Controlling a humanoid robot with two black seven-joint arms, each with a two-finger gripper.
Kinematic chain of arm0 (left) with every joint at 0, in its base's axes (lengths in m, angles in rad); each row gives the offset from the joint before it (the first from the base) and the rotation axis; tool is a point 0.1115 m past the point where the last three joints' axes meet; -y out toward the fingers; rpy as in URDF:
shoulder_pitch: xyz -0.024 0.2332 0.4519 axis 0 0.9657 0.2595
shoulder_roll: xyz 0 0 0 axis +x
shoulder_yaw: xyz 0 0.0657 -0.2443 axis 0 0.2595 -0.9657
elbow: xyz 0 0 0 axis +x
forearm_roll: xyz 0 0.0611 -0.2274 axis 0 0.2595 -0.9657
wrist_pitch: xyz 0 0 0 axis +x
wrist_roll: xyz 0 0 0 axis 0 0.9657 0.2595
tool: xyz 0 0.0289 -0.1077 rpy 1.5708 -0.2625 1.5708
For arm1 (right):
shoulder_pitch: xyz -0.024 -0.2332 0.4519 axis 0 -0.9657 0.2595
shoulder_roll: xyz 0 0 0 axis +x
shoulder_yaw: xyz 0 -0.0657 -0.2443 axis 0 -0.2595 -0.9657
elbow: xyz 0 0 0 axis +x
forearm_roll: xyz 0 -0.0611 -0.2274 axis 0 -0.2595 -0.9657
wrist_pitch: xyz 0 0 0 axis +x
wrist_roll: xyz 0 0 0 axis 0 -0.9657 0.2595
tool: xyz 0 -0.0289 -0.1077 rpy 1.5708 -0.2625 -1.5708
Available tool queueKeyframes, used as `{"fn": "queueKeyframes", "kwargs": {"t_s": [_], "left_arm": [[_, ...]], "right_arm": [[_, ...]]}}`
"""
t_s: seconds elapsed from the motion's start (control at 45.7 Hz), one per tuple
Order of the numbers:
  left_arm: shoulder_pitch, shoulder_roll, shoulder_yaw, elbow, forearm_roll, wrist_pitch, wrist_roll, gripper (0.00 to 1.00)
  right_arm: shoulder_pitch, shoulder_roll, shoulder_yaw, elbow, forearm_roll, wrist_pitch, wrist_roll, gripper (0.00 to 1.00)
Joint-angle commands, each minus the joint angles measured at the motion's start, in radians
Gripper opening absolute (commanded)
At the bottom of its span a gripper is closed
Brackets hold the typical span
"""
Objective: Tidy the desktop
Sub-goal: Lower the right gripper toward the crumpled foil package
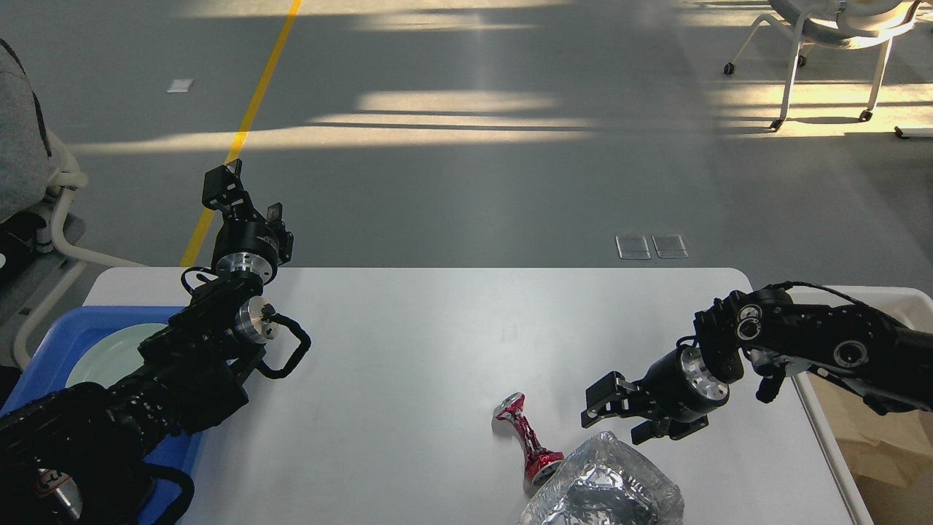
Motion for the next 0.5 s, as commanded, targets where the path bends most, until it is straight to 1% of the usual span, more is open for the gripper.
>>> {"fn": "queueKeyframes", "kwargs": {"t_s": [0.0,0.131,0.481], "left_arm": [[0.000,0.000,-0.001,0.000,0.000,0.000,0.000,0.96],[0.000,0.000,-0.001,0.000,0.000,0.002,0.000,0.96],[0.000,0.000,0.000,0.000,0.000,0.000,0.000,0.96]], "right_arm": [[-0.034,-0.001,0.001,-0.001,-0.016,-0.033,0.000,0.85],[-0.062,-0.003,0.001,-0.003,-0.026,-0.074,0.000,0.86],[-0.057,-0.035,0.010,0.002,-0.023,-0.085,0.002,0.86]]}}
